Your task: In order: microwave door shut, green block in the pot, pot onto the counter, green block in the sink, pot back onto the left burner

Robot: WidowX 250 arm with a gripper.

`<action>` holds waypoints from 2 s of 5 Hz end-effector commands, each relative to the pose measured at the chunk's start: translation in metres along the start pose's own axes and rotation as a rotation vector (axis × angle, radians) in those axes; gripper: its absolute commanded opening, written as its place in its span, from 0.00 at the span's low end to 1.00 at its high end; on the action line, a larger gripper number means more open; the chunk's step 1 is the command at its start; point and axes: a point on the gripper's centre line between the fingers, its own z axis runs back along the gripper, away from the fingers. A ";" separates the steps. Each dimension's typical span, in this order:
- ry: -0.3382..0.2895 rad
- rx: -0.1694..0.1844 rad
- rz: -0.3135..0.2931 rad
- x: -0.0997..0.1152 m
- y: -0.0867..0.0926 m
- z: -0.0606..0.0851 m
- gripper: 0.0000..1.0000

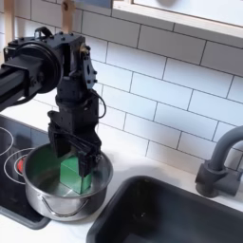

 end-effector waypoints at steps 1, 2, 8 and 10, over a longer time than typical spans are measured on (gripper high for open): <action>0.007 -0.004 0.050 0.001 -0.004 -0.005 1.00; 0.009 0.006 0.070 0.001 -0.002 -0.006 1.00; 0.032 0.023 0.130 -0.006 -0.003 -0.022 0.00; 0.014 0.038 0.136 -0.006 -0.001 -0.014 0.00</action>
